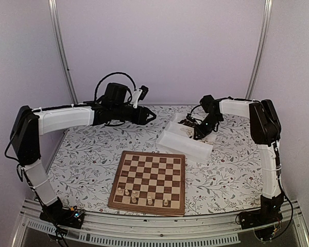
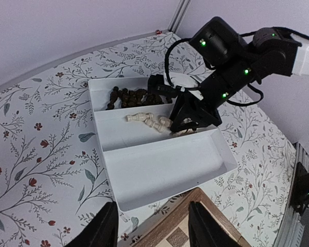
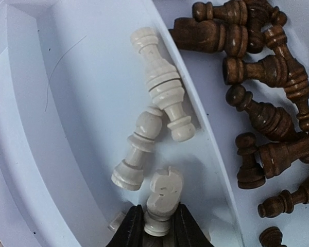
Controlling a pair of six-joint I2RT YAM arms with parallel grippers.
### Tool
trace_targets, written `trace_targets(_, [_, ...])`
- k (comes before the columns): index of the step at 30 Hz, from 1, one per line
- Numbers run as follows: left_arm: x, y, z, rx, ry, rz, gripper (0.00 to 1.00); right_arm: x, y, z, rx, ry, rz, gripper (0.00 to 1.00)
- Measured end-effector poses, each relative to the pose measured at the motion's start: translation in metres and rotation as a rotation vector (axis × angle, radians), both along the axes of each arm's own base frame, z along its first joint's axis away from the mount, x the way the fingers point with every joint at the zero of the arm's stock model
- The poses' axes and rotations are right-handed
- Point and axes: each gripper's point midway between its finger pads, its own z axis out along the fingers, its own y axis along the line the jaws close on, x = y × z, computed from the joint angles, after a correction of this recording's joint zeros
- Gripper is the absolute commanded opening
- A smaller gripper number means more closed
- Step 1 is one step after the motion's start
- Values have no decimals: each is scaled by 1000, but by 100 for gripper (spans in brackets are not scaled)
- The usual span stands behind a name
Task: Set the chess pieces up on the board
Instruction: Pick up the chess piece from the storage box.
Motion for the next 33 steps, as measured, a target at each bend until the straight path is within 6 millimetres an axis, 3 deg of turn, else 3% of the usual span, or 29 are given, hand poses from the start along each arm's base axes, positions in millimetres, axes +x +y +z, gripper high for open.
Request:
trace_targets(6, [18, -14, -1, -22, 15, 14, 48, 0, 1, 1, 8, -4, 5, 17])
trace_targets(14, [36, -34, -21, -80, 87, 29, 48, -6, 5, 7, 41, -2, 27, 14])
trace_targets(22, [54, -65, -31, -214, 178, 6, 47, -14, 16, 43, 136, -85, 89, 14])
trace_targets(33, [67, -102, -73, -343, 409, 17, 46, -16, 28, 81, 250, -196, 177, 16])
